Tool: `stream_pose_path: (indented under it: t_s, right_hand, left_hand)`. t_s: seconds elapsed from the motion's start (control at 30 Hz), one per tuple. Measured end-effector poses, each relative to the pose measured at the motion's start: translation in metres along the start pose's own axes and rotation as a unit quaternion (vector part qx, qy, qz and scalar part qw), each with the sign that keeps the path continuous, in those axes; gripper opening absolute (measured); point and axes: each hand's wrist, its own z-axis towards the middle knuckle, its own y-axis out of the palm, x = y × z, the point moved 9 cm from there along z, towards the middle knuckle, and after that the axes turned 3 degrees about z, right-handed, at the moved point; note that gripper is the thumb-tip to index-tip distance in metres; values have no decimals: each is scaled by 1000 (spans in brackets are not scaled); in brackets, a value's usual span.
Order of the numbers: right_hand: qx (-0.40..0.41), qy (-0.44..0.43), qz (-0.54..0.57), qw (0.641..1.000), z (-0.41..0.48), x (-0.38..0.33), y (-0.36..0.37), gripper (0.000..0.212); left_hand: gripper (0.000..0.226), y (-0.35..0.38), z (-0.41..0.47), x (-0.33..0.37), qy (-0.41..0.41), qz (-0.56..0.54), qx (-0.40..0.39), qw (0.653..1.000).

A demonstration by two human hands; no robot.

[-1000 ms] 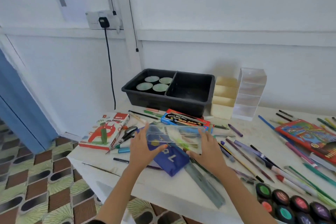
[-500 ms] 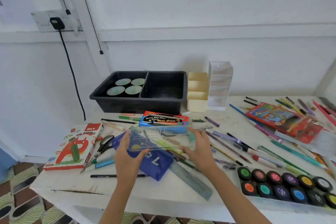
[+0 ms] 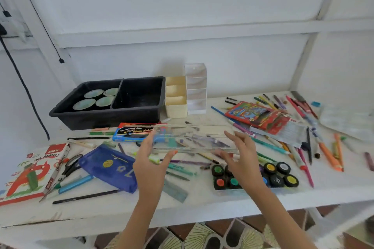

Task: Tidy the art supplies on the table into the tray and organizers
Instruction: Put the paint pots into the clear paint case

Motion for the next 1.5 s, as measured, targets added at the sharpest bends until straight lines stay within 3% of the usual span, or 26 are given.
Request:
stream_pose_path:
  t_s: [0.4,0.97,1.3,1.37,1.5]
  right_hand:
    - [0,114,-36,993,-67,92,-106,45]
    - [-31,125,-7,992,-80,121,-114,45]
    - [-31,135,-46,989,-85,125,-109,47]
    - [-9,163,-21,986,-85,129,-114,52]
    - [15,228,54,972,-86,139,-122,81]
  left_hand:
    - [68,103,-99,23,-100,-61,-58,991]
    - [62,117,-134,14,-133,-43,-35,990]
    - [47,123,-130,20,-82,37,-67,994]
    - [59,121,-129,18,-89,51,-62,993]
    - [73,120,-124,14,-104,34,-60,992]
